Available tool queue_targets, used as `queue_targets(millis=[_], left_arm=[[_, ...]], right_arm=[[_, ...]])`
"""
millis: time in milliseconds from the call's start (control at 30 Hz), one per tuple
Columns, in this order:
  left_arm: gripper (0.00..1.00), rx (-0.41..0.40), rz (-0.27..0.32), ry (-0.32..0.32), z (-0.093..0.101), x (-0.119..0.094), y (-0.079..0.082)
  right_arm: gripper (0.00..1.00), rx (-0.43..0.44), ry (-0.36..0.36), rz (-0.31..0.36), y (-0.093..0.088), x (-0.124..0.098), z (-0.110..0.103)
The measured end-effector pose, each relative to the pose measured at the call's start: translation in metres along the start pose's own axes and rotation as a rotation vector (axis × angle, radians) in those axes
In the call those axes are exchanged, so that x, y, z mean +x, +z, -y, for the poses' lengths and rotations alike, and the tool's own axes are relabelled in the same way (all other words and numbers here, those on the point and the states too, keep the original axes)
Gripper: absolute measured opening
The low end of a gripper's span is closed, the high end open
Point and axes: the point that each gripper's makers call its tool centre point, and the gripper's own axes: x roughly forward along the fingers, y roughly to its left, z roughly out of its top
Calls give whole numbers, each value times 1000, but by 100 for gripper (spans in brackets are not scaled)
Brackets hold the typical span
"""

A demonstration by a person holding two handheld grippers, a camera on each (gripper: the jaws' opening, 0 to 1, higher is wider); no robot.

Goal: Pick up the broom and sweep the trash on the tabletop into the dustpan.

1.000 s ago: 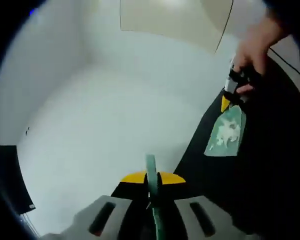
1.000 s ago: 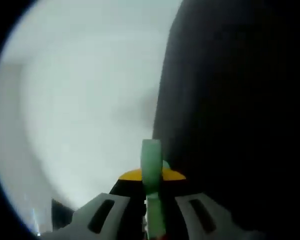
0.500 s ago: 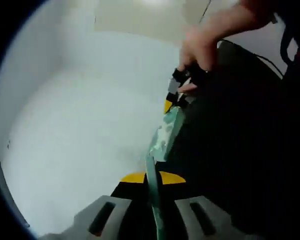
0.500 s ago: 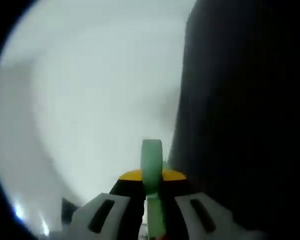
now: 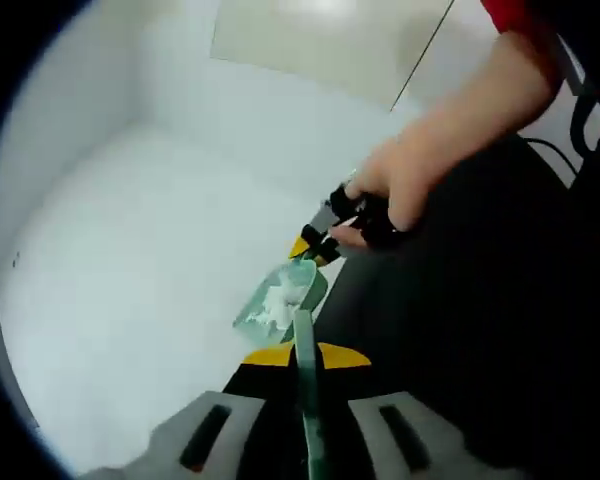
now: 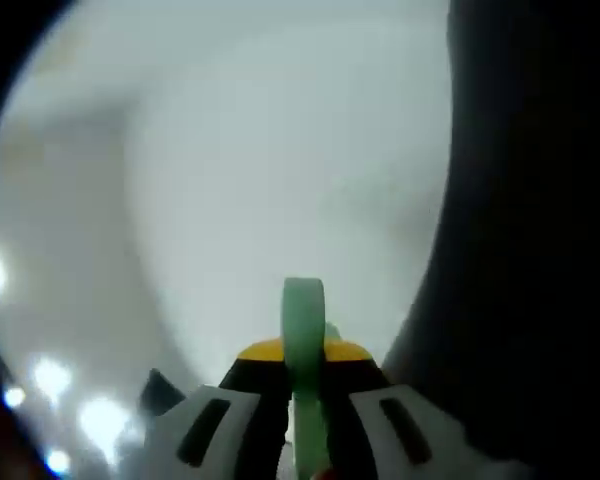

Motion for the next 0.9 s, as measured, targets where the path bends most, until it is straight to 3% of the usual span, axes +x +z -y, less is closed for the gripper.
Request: queue_targets(millis=[100, 433, 667, 767, 900], left_arm=[[5, -2, 4, -3, 1, 1, 0], [5, -4, 5, 4, 0, -2, 1], [5, 28, 0, 2, 0, -4, 2], [5, 27, 2, 4, -2, -4, 2], [5, 35, 0, -1, 0, -3, 3]], right_arm=[[11, -11, 47, -4, -1, 1, -5], [11, -6, 74, -12, -7, 12, -10], [12, -50, 115, -36, -13, 48, -35], [12, -117, 144, -55, -23, 65, -49], [12, -139, 151, -69, -36, 84, -53]])
